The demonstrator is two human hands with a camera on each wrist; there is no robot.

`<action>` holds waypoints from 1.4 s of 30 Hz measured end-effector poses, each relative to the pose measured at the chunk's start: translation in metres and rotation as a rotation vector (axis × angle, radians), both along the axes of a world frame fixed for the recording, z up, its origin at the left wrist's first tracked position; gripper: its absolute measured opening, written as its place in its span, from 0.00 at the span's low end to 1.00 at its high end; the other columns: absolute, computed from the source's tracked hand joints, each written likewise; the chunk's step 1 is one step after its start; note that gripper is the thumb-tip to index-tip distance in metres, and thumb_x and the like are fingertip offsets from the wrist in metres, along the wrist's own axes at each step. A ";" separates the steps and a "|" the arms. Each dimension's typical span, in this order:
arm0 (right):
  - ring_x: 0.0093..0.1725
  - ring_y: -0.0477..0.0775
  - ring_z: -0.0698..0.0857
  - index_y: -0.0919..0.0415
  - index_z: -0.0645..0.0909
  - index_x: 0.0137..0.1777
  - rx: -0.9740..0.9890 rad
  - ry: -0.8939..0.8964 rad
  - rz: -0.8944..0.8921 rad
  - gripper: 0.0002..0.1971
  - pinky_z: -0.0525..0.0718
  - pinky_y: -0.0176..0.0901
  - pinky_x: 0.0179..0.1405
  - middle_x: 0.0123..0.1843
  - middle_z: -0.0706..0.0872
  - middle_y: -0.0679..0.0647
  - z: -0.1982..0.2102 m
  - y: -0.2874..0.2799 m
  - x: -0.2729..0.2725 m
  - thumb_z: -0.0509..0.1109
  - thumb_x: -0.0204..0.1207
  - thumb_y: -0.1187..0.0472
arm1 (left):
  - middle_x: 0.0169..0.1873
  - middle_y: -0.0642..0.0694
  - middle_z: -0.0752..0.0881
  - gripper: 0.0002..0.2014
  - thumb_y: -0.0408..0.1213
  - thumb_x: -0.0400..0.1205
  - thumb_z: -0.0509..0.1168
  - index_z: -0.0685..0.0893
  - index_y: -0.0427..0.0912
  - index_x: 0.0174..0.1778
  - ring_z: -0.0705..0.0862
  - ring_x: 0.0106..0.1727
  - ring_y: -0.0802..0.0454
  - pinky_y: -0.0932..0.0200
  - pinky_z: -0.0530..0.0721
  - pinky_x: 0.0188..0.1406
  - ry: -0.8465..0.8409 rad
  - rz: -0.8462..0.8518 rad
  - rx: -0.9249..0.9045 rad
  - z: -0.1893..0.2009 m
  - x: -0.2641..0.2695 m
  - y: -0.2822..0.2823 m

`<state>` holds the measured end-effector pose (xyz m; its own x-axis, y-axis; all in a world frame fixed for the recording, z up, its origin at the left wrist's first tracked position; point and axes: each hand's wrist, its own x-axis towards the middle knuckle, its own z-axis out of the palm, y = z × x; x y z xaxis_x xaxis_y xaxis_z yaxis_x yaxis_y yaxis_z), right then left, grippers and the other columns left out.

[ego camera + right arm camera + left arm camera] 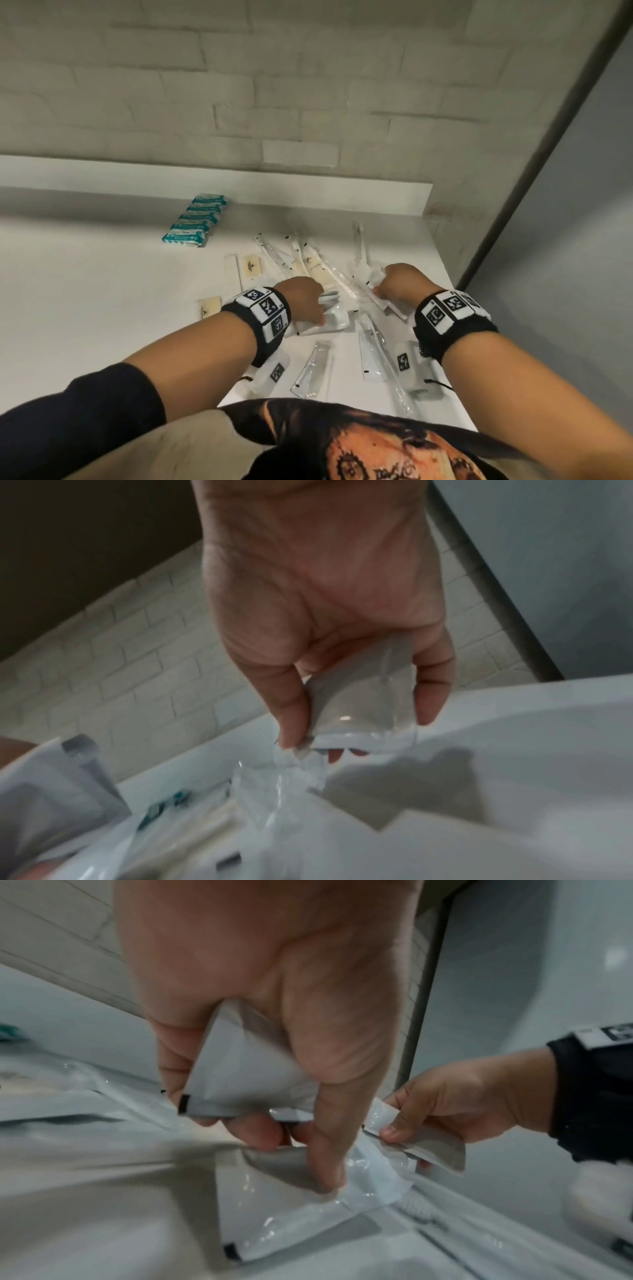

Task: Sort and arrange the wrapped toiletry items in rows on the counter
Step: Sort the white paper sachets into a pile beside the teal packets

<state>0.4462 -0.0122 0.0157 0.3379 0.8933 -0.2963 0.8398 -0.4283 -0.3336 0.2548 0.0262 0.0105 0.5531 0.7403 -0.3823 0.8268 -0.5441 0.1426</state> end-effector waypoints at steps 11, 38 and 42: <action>0.39 0.54 0.88 0.62 0.84 0.48 0.663 0.870 -0.149 0.08 0.84 0.40 0.39 0.42 0.90 0.55 0.049 -0.015 -0.038 0.77 0.71 0.70 | 0.43 0.46 0.90 0.13 0.36 0.73 0.77 0.86 0.38 0.50 0.89 0.44 0.47 0.58 0.88 0.44 -1.264 0.483 -0.287 0.039 -0.013 0.012; 0.48 0.58 0.88 0.61 0.78 0.54 0.546 0.883 -0.111 0.18 0.85 0.48 0.43 0.49 0.89 0.57 0.032 0.040 -0.189 0.77 0.73 0.51 | 0.55 0.32 0.85 0.19 0.32 0.84 0.61 0.75 0.28 0.71 0.88 0.51 0.39 0.46 0.86 0.54 -1.634 0.560 -1.019 0.026 -0.127 0.043; 0.43 0.49 0.82 0.59 0.76 0.48 0.703 0.802 -0.147 0.05 0.79 0.44 0.45 0.45 0.83 0.51 0.042 0.049 -0.193 0.70 0.78 0.63 | 0.56 0.32 0.85 0.13 0.31 0.84 0.62 0.78 0.32 0.64 0.87 0.53 0.37 0.40 0.86 0.53 -1.655 0.725 -0.989 0.020 -0.152 0.056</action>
